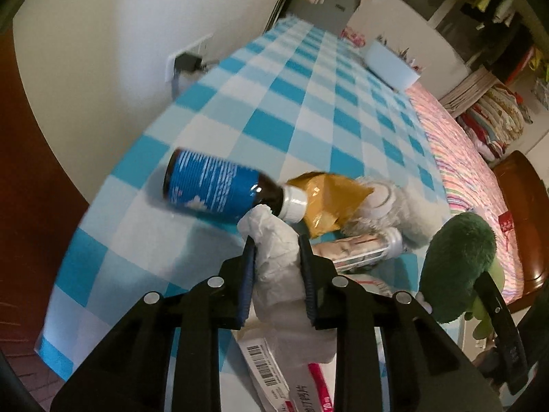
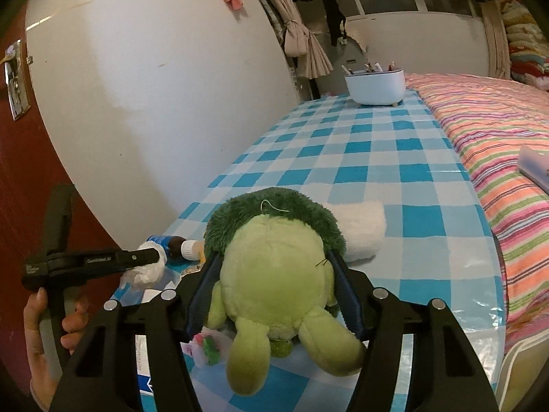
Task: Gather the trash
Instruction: 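Grasp the white crumpled tissue with the left gripper, then carry the turtle and tissue to the white bin and open both grippers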
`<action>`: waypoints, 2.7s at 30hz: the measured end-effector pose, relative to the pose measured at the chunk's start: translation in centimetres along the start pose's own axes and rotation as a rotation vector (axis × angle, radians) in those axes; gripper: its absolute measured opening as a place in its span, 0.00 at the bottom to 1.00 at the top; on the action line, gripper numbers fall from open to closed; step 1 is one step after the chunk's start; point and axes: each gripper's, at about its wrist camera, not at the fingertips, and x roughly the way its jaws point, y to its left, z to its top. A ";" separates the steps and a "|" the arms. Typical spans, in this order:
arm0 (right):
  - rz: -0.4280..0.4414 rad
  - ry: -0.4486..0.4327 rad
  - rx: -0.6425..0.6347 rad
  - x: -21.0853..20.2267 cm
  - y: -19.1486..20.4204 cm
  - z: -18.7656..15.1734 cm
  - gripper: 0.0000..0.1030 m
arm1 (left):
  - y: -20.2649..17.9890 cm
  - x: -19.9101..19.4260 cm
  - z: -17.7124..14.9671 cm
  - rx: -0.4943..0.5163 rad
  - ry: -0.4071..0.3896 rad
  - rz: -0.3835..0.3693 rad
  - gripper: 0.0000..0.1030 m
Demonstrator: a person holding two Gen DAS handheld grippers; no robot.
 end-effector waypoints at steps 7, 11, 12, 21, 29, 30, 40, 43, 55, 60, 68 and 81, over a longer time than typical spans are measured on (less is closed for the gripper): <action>-0.030 -0.043 0.014 -2.0 -1.2 0.1 0.59 | -2.9 -1.7 -0.6 0.076 -0.080 0.001 0.23; -0.059 -0.050 0.025 -3.2 -2.3 -0.1 0.59 | -5.1 -2.2 -1.0 0.117 -0.092 -0.035 0.23; -0.064 -0.051 0.025 -3.4 -2.5 -0.2 0.59 | -5.9 -2.3 -1.1 0.135 -0.093 -0.044 0.23; -0.143 -0.092 0.058 -7.5 -5.7 -0.9 0.59 | -11.9 -1.4 -3.1 0.260 -0.070 -0.113 0.23; -0.224 -0.123 0.093 -11.2 -8.7 -1.7 0.59 | -16.9 -0.6 -4.9 0.350 -0.052 -0.176 0.23; -0.236 -0.127 0.099 -11.8 -9.2 -1.9 0.59 | -17.6 -0.4 -5.2 0.362 -0.049 -0.184 0.23; -0.326 -0.178 0.153 -16.5 -12.9 -3.2 0.59 | -23.3 0.6 -8.2 0.464 -0.012 -0.249 0.23; -0.355 -0.182 0.176 -17.6 -14.1 -3.8 0.59 | -25.1 0.7 -9.2 0.497 -0.001 -0.273 0.23; -0.494 -0.227 0.218 -21.8 -17.3 -6.1 0.61 | -31.0 1.9 -13.4 0.621 0.048 -0.340 0.23; -0.519 -0.257 0.238 -23.1 -18.1 -6.8 0.66 | -32.6 2.0 -14.6 0.650 0.061 -0.359 0.24; -0.550 -0.404 0.275 -26.1 -18.8 -7.3 0.73 | -34.9 2.5 -16.4 0.699 0.083 -0.386 0.24; -0.556 -0.503 0.302 -28.5 -19.4 -7.7 0.73 | -37.8 3.1 -19.2 0.769 0.117 -0.407 0.24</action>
